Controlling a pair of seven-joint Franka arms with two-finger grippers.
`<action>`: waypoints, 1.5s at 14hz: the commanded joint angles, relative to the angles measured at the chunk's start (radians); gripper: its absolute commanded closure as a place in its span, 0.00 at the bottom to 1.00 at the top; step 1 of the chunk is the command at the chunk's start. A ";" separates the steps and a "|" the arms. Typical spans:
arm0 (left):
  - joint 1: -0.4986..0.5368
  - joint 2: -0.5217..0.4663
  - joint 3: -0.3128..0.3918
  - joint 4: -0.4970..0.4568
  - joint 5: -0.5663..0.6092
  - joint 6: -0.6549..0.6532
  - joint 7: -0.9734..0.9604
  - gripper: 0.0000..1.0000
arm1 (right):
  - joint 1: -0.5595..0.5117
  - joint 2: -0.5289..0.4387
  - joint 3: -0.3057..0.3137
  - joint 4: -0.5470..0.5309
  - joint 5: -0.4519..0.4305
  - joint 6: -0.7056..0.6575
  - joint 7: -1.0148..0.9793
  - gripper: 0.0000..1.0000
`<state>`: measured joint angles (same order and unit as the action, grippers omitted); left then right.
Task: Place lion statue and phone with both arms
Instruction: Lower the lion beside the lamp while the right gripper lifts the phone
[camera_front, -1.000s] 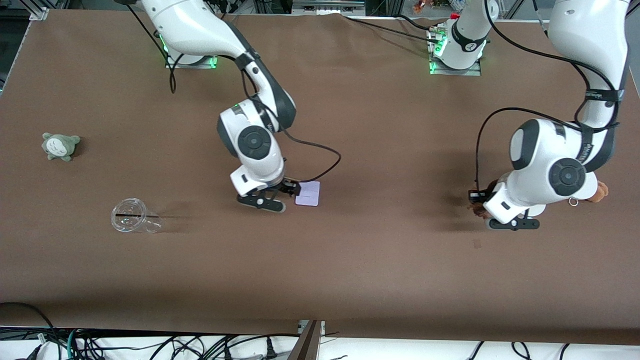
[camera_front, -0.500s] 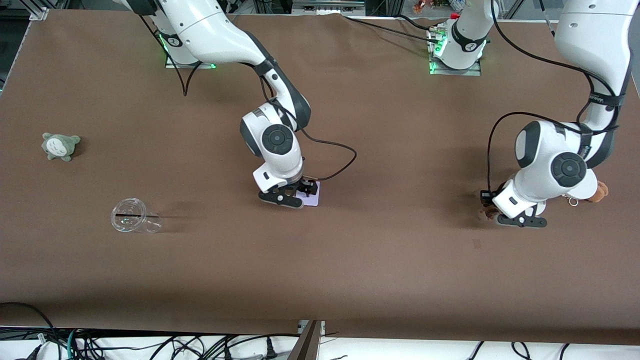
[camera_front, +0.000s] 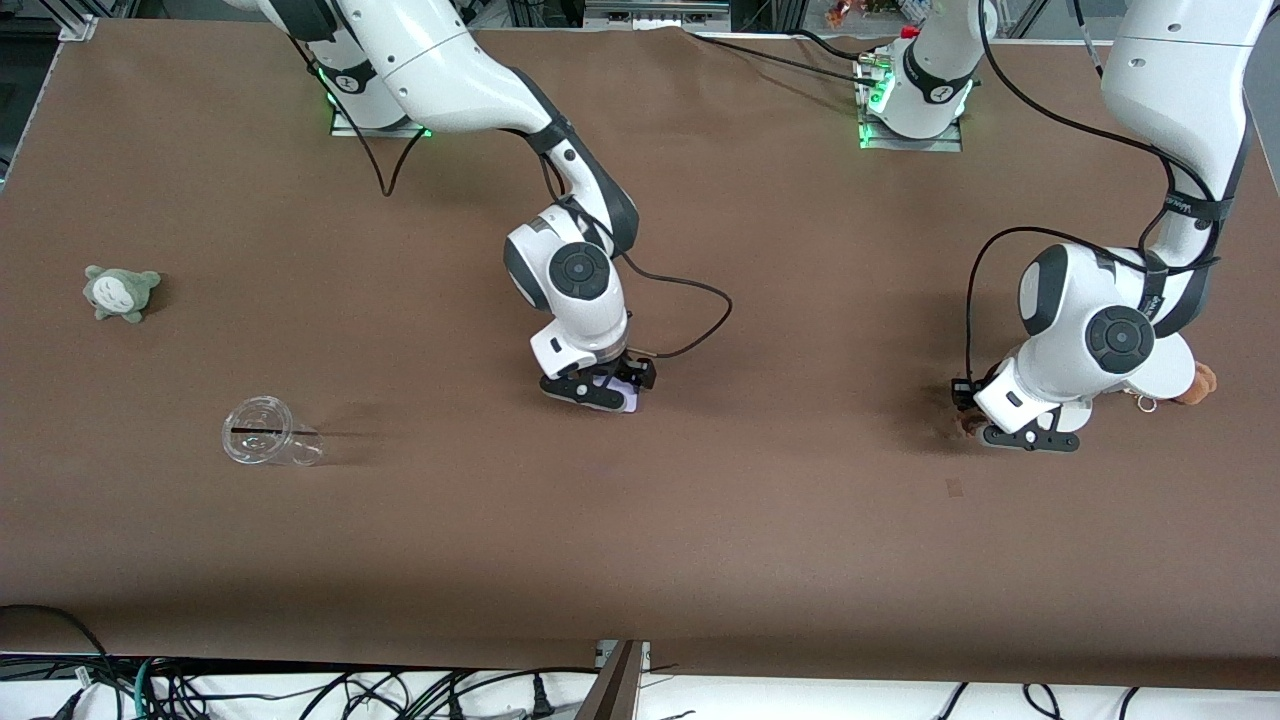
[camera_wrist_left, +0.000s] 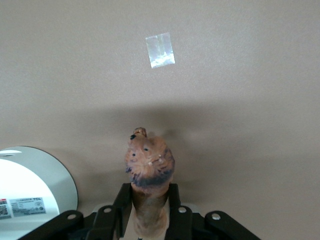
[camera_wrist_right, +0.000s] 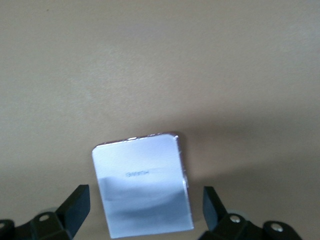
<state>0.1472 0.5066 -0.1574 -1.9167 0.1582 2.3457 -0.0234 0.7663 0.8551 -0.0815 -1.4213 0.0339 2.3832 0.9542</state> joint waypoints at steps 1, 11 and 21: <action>0.008 0.012 -0.004 0.001 0.024 0.020 -0.003 1.00 | 0.013 0.030 -0.011 0.036 0.001 0.002 0.012 0.00; 0.008 -0.025 -0.010 0.002 0.007 0.003 -0.030 0.00 | 0.027 0.056 -0.011 0.036 -0.019 0.004 -0.020 0.00; 0.002 -0.192 -0.088 0.241 -0.055 -0.413 -0.027 0.00 | 0.016 0.058 -0.023 0.038 -0.020 -0.012 -0.135 0.79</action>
<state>0.1469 0.3341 -0.2300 -1.7895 0.1335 2.0797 -0.0515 0.7835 0.9020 -0.0854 -1.4040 0.0237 2.3801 0.8551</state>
